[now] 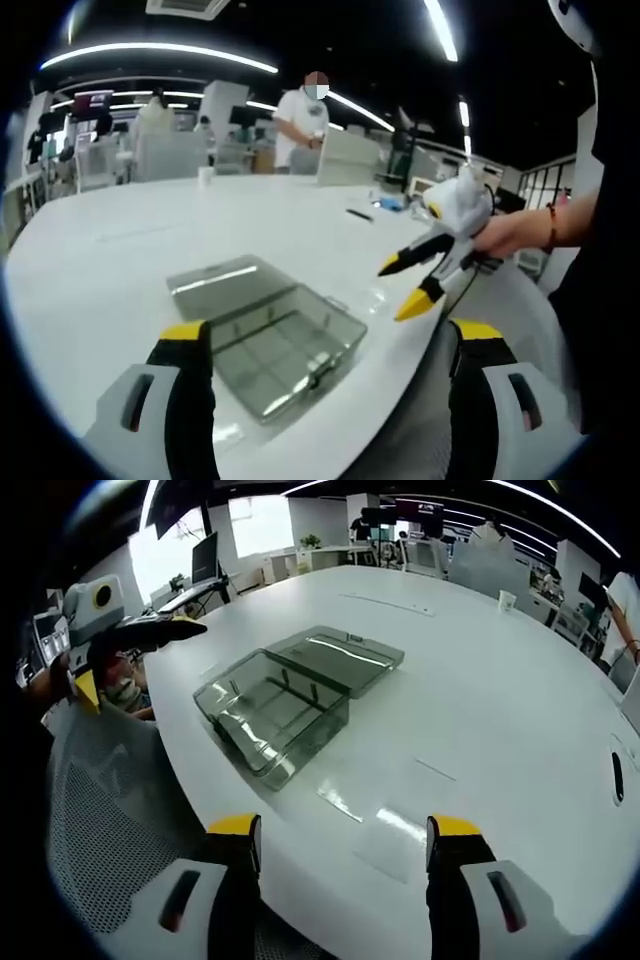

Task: Insert the divider into the dual guide fixture by aligning both edges with the guide slots and pushing it downward to the bottom, including one-sided entry, uneven engagement, binding, and posture correction.

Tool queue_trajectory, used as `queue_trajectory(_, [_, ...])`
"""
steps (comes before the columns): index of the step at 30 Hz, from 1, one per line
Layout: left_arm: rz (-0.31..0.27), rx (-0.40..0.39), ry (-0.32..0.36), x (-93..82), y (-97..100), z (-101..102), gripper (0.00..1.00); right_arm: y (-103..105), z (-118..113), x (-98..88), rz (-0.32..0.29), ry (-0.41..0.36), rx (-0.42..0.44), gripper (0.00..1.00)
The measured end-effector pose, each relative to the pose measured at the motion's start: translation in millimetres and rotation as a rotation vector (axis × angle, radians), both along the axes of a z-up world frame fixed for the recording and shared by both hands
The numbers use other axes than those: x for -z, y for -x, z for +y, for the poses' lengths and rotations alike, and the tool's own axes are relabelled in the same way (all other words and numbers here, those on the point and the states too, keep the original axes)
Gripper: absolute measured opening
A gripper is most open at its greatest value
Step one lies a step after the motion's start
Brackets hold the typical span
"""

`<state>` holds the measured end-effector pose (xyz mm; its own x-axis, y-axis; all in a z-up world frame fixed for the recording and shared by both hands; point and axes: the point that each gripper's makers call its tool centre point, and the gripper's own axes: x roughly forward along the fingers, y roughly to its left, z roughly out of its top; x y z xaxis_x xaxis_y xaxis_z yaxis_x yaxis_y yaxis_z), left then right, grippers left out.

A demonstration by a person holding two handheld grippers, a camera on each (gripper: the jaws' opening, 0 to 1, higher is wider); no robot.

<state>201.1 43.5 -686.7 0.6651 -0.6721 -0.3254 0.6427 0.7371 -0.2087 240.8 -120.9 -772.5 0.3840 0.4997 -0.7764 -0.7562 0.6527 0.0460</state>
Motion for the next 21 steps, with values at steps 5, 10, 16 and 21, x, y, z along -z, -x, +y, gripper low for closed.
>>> queue_trajectory(5, [-0.002, 0.004, 0.000, -2.0, -0.6, 0.9, 0.97, -1.6, -1.3, 3.7, 0.007, 0.009, 0.007, 0.64])
queue_trajectory(10, [0.003, 0.008, -0.006, 0.4, -0.9, 1.2, 0.97, -2.2, -2.3, 6.8, 0.014, 0.018, 0.009, 0.64])
queue_trajectory(16, [0.008, 0.015, -0.002, 0.9, -0.3, -2.3, 0.97, -7.2, -6.6, 14.8, 0.028, 0.042, 0.020, 0.63])
queue_trajectory(21, [0.013, 0.014, -0.008, 1.7, -2.0, -1.7, 0.97, -9.7, -7.9, 16.7, 0.034, 0.049, 0.023, 0.62])
